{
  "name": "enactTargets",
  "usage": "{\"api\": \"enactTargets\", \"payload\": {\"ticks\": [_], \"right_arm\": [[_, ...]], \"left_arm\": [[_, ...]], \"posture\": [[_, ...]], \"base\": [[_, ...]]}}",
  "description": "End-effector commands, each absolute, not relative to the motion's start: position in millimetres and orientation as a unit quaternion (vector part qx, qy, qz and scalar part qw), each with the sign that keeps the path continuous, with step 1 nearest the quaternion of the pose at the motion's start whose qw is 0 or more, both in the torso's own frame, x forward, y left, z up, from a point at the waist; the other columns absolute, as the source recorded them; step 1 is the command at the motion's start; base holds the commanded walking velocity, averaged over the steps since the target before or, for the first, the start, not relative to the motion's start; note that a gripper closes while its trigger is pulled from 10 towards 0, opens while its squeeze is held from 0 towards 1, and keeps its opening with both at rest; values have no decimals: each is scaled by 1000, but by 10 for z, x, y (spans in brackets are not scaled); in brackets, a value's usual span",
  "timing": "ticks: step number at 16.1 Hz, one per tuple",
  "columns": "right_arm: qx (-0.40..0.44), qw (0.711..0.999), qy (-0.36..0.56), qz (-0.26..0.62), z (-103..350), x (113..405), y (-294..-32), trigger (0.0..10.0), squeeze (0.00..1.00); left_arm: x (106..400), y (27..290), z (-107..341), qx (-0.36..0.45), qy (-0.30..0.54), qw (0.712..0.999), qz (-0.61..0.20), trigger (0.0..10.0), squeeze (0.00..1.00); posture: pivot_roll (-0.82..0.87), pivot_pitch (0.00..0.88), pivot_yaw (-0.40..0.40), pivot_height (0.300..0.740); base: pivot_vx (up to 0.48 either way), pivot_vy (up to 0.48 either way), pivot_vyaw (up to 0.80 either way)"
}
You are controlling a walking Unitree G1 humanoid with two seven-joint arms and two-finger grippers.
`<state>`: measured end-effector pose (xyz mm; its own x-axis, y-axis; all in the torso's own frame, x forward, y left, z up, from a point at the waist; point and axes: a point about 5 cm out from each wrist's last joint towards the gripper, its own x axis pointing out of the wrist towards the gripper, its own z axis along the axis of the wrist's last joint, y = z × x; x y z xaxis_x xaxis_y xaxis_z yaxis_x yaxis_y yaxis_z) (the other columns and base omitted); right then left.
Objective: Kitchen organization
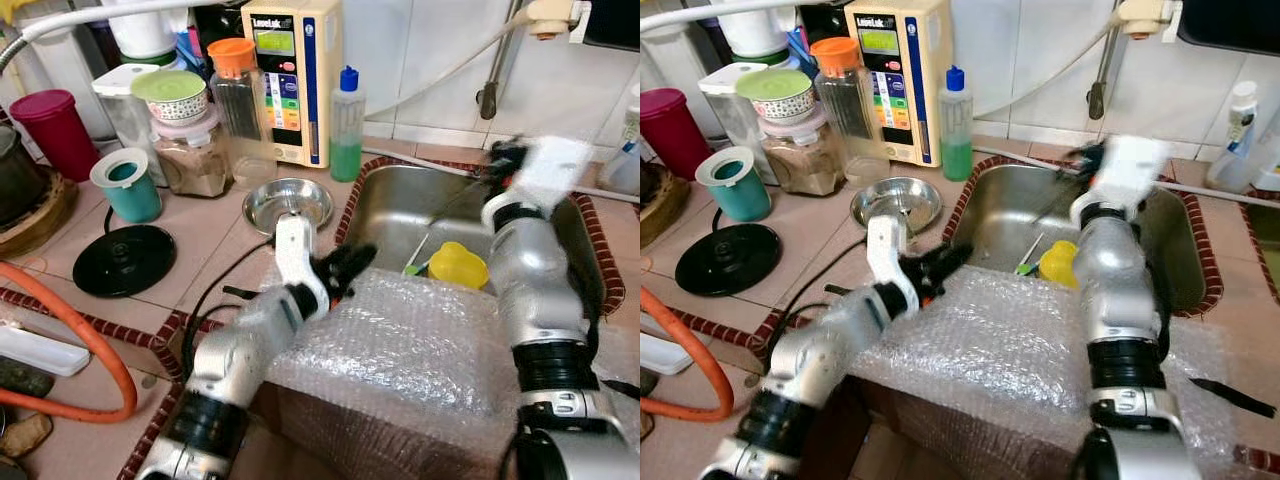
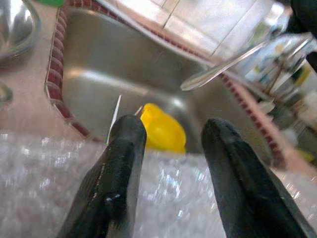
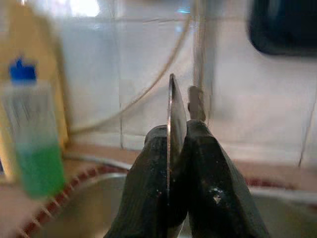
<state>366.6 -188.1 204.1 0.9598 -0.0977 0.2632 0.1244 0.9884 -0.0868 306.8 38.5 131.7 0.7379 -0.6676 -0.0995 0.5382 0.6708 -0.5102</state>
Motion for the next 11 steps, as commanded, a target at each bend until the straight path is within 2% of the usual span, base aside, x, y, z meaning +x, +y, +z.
{"api": "enactTargets", "payload": {"ticks": [1, 2, 6, 7, 8, 9, 10, 11], "right_arm": [[-125, 981, -143, -37, 2032, 3705, -1808, 0, 0], [-176, 976, -123, -36, 1898, 3728, -1846, 0, 0], [-235, 968, -60, -58, 1556, 3724, -2036, 0, 0], [-251, 965, -34, -63, 1442, 3710, -2097, 4627, 0], [-257, 964, -26, -59, 1400, 3702, -2106, 6941, 0], [-255, 965, -4, -59, 1323, 3690, -2140, 10000, 0], [-241, 969, 20, -57, 1252, 3684, -2165, 10000, 0], [-208, 975, 59, -59, 1158, 3675, -2206, 10000, 106]], "left_arm": [[3048, 373, 1379, -197, 115, 910, -347, 10000, 1000], [3038, 380, 1359, -194, 118, 912, -343, 10000, 1000], [3019, 409, 1348, -138, 98, 922, -348, 10000, 1000], [3036, 439, 1356, -120, 85, 929, -339, 10000, 1000], [3037, 450, 1355, -104, 77, 932, -339, 10000, 1000], [3044, 474, 1334, -76, 70, 939, -326, 10000, 1000], [3054, 498, 1316, -57, 66, 945, -315, 10000, 1000], [3062, 522, 1289, -42, 63, 949, -304, 10000, 1000]], "posture": [[-14, 0, 79, 740], [-2, 0, 76, 740], [15, 0, 82, 740], [18, 0, 81, 740], [22, 0, 82, 740], [22, 0, 82, 740], [24, 0, 78, 740], [26, 0, 74, 740]], "base": [[0, 0, 0], [0, 0, 0], [0, 0, 0], [0, 0, 0], [0, 0, 0], [0, 0, 0], [0, 0, 0], [0, 0, 0]]}}
